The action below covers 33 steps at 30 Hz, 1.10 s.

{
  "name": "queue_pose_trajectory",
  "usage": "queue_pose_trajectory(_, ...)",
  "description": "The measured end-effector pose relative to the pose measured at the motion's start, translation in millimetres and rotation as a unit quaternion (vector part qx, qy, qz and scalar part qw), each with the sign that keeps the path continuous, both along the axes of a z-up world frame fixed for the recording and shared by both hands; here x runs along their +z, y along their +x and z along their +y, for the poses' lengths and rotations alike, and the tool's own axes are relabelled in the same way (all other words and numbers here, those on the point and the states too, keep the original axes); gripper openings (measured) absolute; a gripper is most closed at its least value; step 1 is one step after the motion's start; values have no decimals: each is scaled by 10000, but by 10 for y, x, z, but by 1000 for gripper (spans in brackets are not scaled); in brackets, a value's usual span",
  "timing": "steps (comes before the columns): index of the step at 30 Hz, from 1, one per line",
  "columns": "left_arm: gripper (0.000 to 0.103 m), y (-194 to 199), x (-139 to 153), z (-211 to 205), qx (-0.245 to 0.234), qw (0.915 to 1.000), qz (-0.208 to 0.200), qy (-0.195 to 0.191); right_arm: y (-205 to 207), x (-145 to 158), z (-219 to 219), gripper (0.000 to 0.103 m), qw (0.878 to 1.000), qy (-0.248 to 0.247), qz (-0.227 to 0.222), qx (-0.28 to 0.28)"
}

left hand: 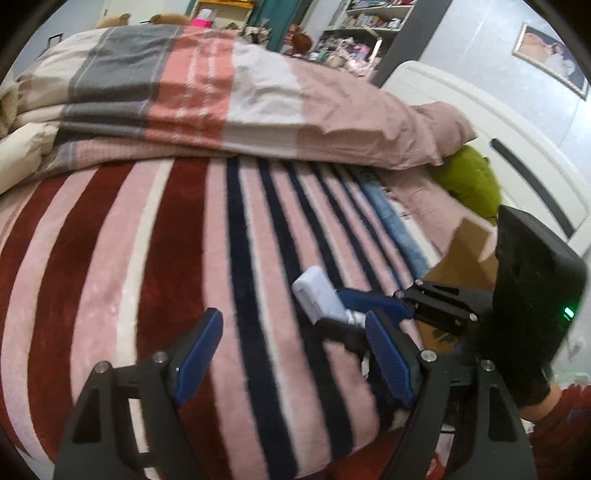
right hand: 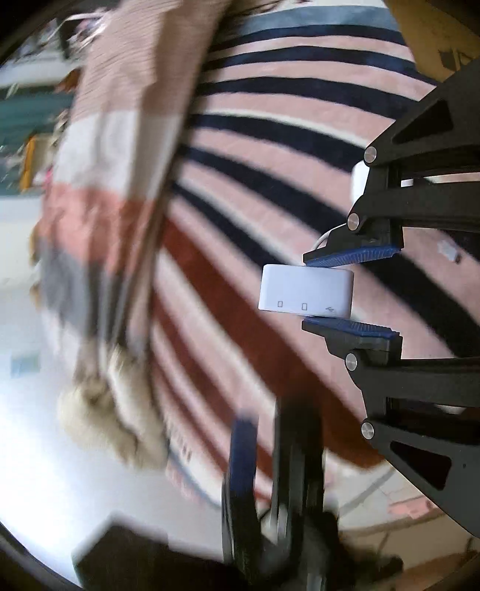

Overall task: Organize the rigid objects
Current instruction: 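Place the white adapter into the cardboard box with the right gripper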

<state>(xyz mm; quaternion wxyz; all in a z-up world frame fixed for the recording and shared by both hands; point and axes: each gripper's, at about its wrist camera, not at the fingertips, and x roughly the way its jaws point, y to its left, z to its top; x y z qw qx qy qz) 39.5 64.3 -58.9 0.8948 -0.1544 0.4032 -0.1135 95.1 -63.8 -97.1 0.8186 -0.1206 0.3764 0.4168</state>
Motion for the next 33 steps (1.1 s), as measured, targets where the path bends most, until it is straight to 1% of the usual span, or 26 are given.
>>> queue_pose_trajectory(1,70,-5,59,-29,-58,9999,-63,-72,-69,106,7,23,9999,62,-62,114)
queue_pose_trajectory(2,60,4,123,-66,-129,9998,-108,-140,-136,213,4,23,9996,107,-150,197)
queue_pose_trajectory(3,53,9,183,-102,-206,9995,-141,-211,-182,294,-8,23,9994,139,-216,247)
queue_pose_trajectory(4,44,19,262,-153,-312,9988,-197,-319,-236,389,-32,23,9989,187,-300,295)
queue_pose_trajectory(5,37,31,334,-208,-411,9981,-256,-392,-286,493,-74,23,9984,238,-396,319)
queue_pose_trajectory(7,29,56,494,-348,-572,9967,-393,-419,-349,628,-143,23,9977,286,-528,322)
queue_pose_trajectory(9,25,86,651,-509,-677,9958,-527,-314,-383,756,-251,23,9967,359,-671,291)
queue_pose_trajectory(11,18,146,796,-664,-763,9949,-613,-257,-394,896,-405,23,9955,415,-834,198)
queue_pose_trajectory(14,18,276,993,-976,-1010,9920,-736,-179,-358,1101,-675,23,9931,478,-1066,15)
queue_pose_trajectory(17,16,414,1158,-1320,-1255,9886,-829,-120,-296,1258,-968,23,9912,525,-1198,-205)
queue_pose_trajectory(20,16,587,1276,-1690,-1532,9843,-869,-62,-222,1407,-1301,23,9876,536,-1399,-475)
queue_pose_trajectory(22,16,694,1301,-1909,-1704,9818,-839,-51,-155,1483,-1544,23,9860,539,-1431,-665)
queue_pose_trajectory(25,16,846,1241,-2225,-1964,9780,-693,-92,-52,1519,-1886,23,9847,499,-1386,-926)
queue_pose_trajectory(27,16,961,1103,-2411,-2116,9760,-483,-176,3,1484,-2064,23,9848,418,-1303,-1071)
queue_pose_trajectory(29,16,1043,975,-2545,-2217,9744,-297,-230,65,1398,-2232,23,9859,316,-1091,-1225)
queue_pose_trajectory(33,16,1155,666,-2817,-2368,9714,116,-97,147,1159,-2466,23,9872,142,-705,-1425)
